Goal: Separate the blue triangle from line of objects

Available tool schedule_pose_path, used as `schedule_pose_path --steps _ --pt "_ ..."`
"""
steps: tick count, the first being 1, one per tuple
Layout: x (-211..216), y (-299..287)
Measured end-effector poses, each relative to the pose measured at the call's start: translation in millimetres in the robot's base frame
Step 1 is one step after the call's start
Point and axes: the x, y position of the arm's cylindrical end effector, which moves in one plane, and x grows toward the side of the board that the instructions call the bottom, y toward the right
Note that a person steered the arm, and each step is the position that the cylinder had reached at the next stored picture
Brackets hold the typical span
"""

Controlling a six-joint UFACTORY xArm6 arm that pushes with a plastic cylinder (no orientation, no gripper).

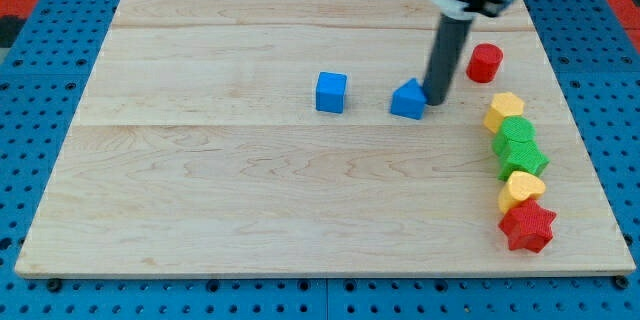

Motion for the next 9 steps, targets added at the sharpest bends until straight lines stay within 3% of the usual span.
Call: schedule_pose_path --steps 1,2,4,5,7,8,9 --pt "-21 -45" --pt "-5 -62" --pt "38 -7" --pt "53 -35" --pt "-18 -109" --pt "-27 -113" --pt "-36 -63"
